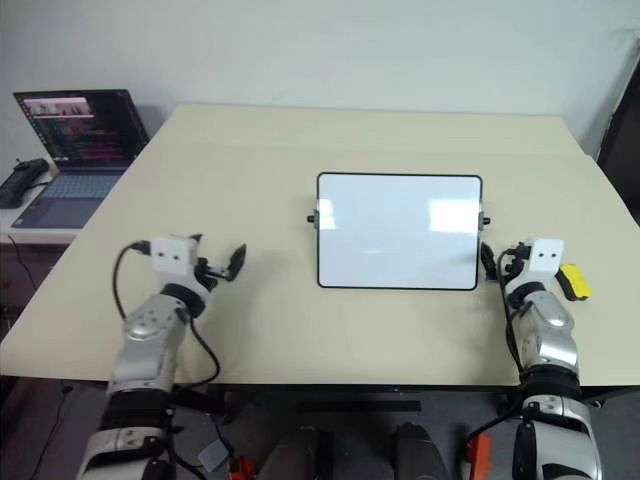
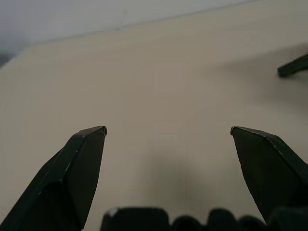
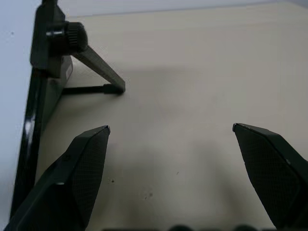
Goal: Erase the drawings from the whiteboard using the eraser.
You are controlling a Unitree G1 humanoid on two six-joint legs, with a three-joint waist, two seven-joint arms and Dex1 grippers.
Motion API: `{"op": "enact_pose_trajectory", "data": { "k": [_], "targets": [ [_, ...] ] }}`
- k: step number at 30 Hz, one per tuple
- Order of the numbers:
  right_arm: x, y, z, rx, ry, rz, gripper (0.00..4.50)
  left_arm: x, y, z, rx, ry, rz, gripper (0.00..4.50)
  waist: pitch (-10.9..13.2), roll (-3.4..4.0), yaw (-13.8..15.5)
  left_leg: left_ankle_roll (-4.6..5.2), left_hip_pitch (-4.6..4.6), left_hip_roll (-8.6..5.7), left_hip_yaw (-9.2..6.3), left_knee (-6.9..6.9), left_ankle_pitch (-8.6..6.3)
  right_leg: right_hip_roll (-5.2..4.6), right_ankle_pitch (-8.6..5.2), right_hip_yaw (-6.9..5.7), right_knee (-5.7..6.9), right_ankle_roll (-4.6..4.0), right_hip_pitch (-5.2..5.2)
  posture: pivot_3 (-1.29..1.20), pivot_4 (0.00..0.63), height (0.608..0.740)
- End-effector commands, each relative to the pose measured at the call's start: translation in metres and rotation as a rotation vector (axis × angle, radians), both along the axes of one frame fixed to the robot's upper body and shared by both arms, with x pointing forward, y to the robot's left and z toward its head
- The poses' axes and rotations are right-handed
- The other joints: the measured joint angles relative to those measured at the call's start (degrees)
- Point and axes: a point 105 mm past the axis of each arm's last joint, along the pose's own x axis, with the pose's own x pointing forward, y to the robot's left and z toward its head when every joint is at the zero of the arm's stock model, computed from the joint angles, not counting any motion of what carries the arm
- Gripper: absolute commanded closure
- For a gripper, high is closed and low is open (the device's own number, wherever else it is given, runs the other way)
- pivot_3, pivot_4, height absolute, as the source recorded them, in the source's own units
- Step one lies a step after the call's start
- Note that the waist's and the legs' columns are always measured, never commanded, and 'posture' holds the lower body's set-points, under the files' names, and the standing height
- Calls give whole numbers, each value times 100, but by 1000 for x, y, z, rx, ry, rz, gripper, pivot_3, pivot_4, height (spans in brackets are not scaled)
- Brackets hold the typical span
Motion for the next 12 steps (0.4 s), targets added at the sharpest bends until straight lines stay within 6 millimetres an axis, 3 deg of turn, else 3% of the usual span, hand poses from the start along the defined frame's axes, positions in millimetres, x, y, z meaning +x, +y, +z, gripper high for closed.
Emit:
{"op": "enact_pose_trajectory", "data": {
  "k": [1,6,12],
  "targets": [
    [-1,1,17,-8,-96,-18,31,10,-8,18,65,-105,-1,0,0,0,-4,0,3,1,1,0,0,2,0,0,1,0,1,0,150,740],
    [1,10,10,-26,-97,-34,31,23,-34,18,33,-153,-3,0,-1,1,-71,1,18,15,-1,-1,1,23,-4,3,8,-6,7,0,150,740],
    [2,3,7,-24,-99,-107,31,14,-41,5,8,-130,-21,0,-2,3,-171,0,19,16,2,-6,1,23,-3,8,7,-8,6,0,150,740]
  ]
}}
